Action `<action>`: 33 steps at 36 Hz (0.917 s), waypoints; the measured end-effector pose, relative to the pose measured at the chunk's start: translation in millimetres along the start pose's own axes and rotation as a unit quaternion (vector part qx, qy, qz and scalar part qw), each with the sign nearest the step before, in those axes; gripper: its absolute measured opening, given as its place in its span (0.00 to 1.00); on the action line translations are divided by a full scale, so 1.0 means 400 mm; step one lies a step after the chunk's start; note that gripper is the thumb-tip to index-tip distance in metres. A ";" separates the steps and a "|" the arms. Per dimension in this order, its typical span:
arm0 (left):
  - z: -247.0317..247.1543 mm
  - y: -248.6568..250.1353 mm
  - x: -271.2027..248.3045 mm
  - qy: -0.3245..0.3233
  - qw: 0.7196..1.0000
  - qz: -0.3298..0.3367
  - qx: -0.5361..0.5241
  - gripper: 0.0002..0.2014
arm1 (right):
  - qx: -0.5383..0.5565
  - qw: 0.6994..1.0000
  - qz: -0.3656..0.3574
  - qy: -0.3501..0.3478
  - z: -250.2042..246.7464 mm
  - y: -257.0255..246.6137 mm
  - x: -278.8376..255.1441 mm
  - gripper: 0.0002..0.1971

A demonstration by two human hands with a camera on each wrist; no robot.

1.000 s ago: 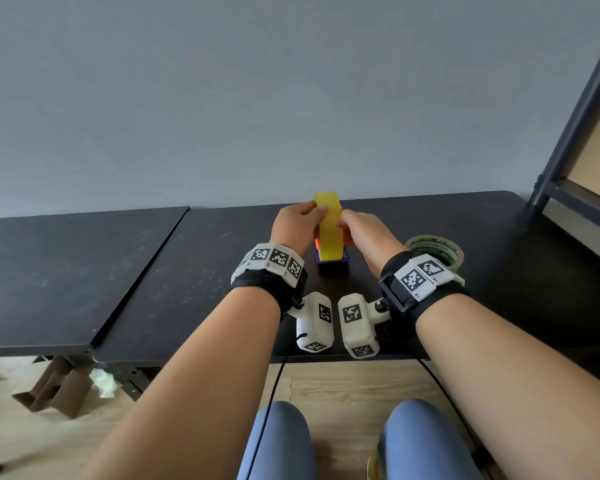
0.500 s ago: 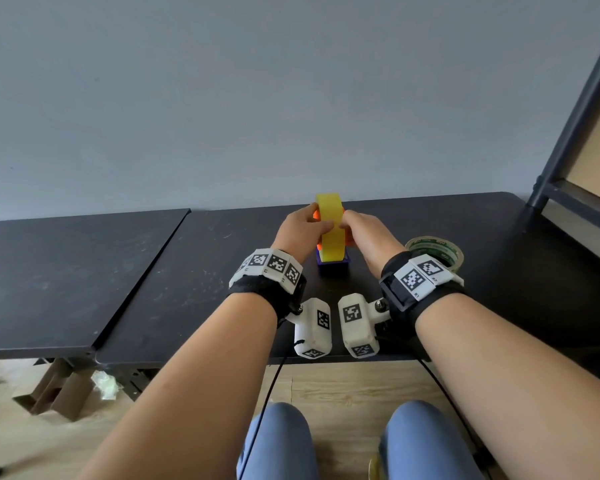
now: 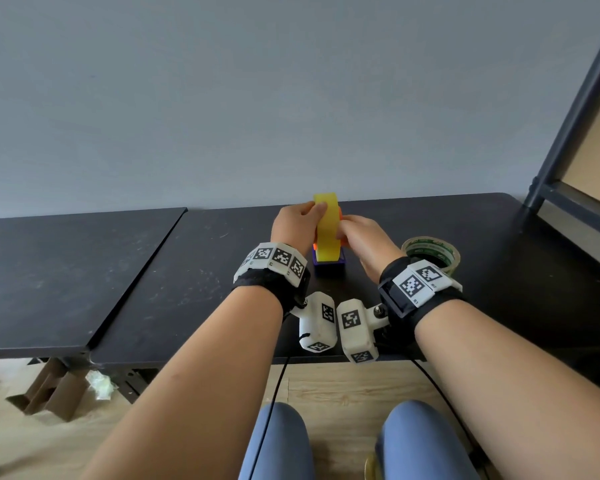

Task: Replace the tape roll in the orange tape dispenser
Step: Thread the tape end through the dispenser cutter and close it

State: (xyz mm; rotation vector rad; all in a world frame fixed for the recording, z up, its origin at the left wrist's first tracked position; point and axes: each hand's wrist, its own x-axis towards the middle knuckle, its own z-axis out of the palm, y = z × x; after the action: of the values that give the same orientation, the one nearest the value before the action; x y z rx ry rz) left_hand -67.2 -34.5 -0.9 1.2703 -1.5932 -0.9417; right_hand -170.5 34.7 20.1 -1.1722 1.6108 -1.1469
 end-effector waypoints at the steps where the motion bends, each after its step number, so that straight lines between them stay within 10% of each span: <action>1: -0.003 0.001 0.000 -0.008 1.000 -0.004 -0.005 0.20 | 0.002 1.000 -0.001 0.000 0.000 0.001 -0.001 0.19; 5: -0.020 0.006 -0.010 -0.052 0.997 -0.044 -0.035 0.06 | -0.004 1.000 0.006 0.006 0.002 0.001 -0.004 0.18; 14: -0.023 0.009 -0.035 -0.073 0.994 -0.034 -0.075 0.18 | 0.023 0.999 0.024 0.023 0.007 0.002 0.013 0.12; 22: -0.016 -0.010 -0.031 -0.077 0.996 -0.010 -0.041 0.03 | 0.005 1.000 0.016 0.017 0.004 0.003 0.011 0.11; 30: -0.002 -0.010 -0.023 -0.067 0.997 0.005 -0.029 0.08 | -0.011 1.000 -0.001 0.021 0.002 0.010 0.008 0.18; 33: 0.001 -0.013 -0.017 -0.052 0.998 0.000 -0.032 0.25 | -0.006 1.000 -0.002 0.025 0.001 0.003 0.007 0.17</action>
State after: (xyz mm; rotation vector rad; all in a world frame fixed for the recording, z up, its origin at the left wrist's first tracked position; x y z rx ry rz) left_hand -65.0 -29.0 -7.1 1.1934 -1.6302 -1.0648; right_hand -171.1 32.3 18.7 -1.1629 1.6571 -1.1783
